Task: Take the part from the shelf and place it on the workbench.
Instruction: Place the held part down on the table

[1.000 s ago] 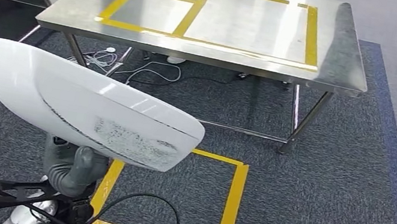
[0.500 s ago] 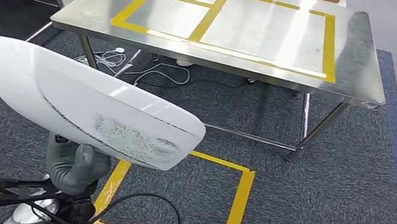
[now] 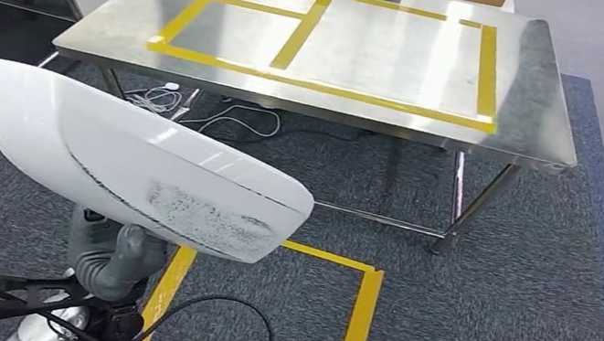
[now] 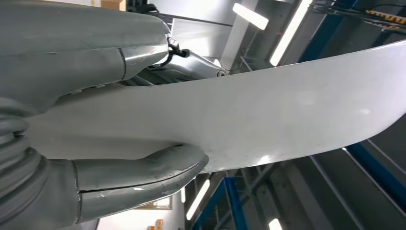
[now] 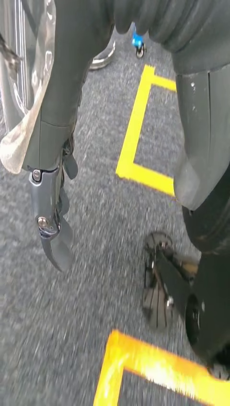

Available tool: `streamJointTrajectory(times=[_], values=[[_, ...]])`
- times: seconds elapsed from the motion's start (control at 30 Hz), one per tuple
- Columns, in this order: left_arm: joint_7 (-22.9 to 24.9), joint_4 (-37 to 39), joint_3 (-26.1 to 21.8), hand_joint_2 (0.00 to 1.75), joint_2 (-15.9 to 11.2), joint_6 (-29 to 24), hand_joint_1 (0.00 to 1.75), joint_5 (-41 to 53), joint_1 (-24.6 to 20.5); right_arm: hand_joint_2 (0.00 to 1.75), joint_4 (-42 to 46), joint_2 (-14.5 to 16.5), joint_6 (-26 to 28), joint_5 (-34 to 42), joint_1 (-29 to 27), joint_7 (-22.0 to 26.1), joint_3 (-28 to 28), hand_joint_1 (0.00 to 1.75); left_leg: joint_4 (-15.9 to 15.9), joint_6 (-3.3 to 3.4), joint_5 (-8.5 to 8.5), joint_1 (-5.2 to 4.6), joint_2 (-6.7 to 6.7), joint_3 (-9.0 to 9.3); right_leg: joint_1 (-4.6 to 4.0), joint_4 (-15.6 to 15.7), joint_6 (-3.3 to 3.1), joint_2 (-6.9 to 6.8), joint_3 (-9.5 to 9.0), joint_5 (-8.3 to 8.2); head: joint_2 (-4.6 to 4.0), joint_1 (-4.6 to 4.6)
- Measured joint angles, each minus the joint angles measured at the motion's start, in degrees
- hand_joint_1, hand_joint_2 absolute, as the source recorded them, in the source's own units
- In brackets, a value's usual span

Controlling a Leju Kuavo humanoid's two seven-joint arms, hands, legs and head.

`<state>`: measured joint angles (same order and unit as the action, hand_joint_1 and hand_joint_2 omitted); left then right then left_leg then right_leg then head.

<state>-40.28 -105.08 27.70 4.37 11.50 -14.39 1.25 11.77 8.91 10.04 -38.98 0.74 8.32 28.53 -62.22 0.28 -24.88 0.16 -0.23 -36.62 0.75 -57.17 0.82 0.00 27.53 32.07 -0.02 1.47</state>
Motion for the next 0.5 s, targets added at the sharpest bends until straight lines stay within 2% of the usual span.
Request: streamJointTrajectory(times=[0.03,0.1,0.17,0.2,0.23,0.3,0.33,0.37,0.4,0.43,0.47,0.5], values=[[0.0,0.0,0.0,1.75,0.0,0.0,1.75,0.0,0.0,1.75,0.0,0.0,0.0,-0.1,0.1,0.1,0.0,0.0,1.8,0.31,0.08,-0.15,0.08,0.76,-0.06,0.2,0.34,-0.08,-0.2,0.4,-0.01,-0.14],[0.0,0.0,0.0,1.75,0.1,0.0,1.75,0.0,0.0,1.75,-0.1,0.0,0.0,-0.2,0.2,0.2,0.0,0.0,3.0,0.95,-0.98,-0.27,-0.03,1.55,-0.1,0.3,1.09,-0.27,-0.81,0.37,0.0,-0.41],[0.0,0.0,0.0,1.75,0.1,0.0,1.75,0.0,0.0,1.75,-0.1,0.0,0.1,-0.2,0.3,0.3,0.0,0.0,3.5,1.66,-1.4,-0.02,-0.18,2.48,-0.09,-1.9,1.75,-0.33,-0.19,-0.12,0.0,-0.73],[0.0,-0.1,0.0,1.75,0.2,0.1,1.75,0.0,0.0,1.75,-0.1,0.0,0.1,-0.3,0.4,0.3,0.0,0.0,3.7,2.01,-1.65,0.11,-0.2,3.14,-0.09,-4.5,1.97,-0.25,1.38,-0.12,0.0,-0.86],[0.0,-0.1,0.0,1.75,0.2,0.1,1.75,0.0,0.0,1.75,-0.1,0.0,0.1,-0.3,0.4,0.3,0.0,0.0,4.0,2.29,-2.02,0.19,-0.16,3.74,-0.09,-8.1,2.09,-0.18,3.79,0.45,0.0,-0.98],[0.0,-0.1,0.1,1.75,0.3,0.1,1.75,0.0,0.0,1.75,-0.1,0.0,0.1,-0.3,0.3,0.3,0.0,0.0,4.1,2.6,-2.9,0.17,-0.19,4.65,-0.1,-14.8,2.17,-0.09,9.18,3.04,0.0,-1.16],[0.0,-0.1,0.1,1.75,0.3,0.1,1.75,0.0,0.1,1.75,-0.1,0.0,0.1,-0.3,0.2,0.3,0.0,0.0,4.1,2.62,-3.44,0.14,-0.26,5.19,-0.1,-16.5,2.18,-0.09,11.31,4.25,0.0,-1.2],[0.0,-0.1,0.1,1.75,0.2,0.1,1.75,0.0,0.1,1.75,-0.1,0.0,0.1,-0.3,0.1,0.3,0.0,0.0,4.1,2.61,-3.99,0.12,-0.35,5.86,-0.1,-16.6,2.21,-0.09,12.53,4.56,0.0,-1.26],[0.0,-0.1,0.1,1.75,0.2,0.1,1.75,0.0,0.1,1.75,-0.1,0.0,0.1,-0.3,0.0,0.3,0.0,0.0,4.1,2.55,-4.61,0.09,-0.44,6.68,-0.11,-14.8,2.2,-0.08,12.81,3.59,0.0,-1.27],[0.0,-0.1,0.1,1.75,0.3,0.1,1.75,0.0,0.1,1.75,-0.1,0.0,0.0,-0.3,0.0,0.3,0.0,0.0,4.1,2.44,-5.29,0.06,-0.49,7.58,-0.13,-11.6,2.09,-0.09,12.34,1.32,0.0,-1.3],[0.0,-0.1,0.1,1.75,0.2,0.1,1.75,0.0,0.1,1.75,-0.1,0.0,0.0,-0.3,-0.1,0.2,0.0,0.0,4.1,2.28,-6.0,0.02,-0.5,8.4,-0.19,-7.8,1.83,-0.11,11.6,-2.0,0.0,-1.35],[0.0,-0.1,0.1,1.75,0.2,0.1,1.75,-0.1,0.2,1.75,-0.1,-0.1,0.0,-0.3,-0.1,0.2,0.0,0.0,4.1,2.05,-6.68,-0.06,-0.54,9.07,-0.28,-4.7,1.52,-0.14,10.87,-4.36,0.0,-1.37]])
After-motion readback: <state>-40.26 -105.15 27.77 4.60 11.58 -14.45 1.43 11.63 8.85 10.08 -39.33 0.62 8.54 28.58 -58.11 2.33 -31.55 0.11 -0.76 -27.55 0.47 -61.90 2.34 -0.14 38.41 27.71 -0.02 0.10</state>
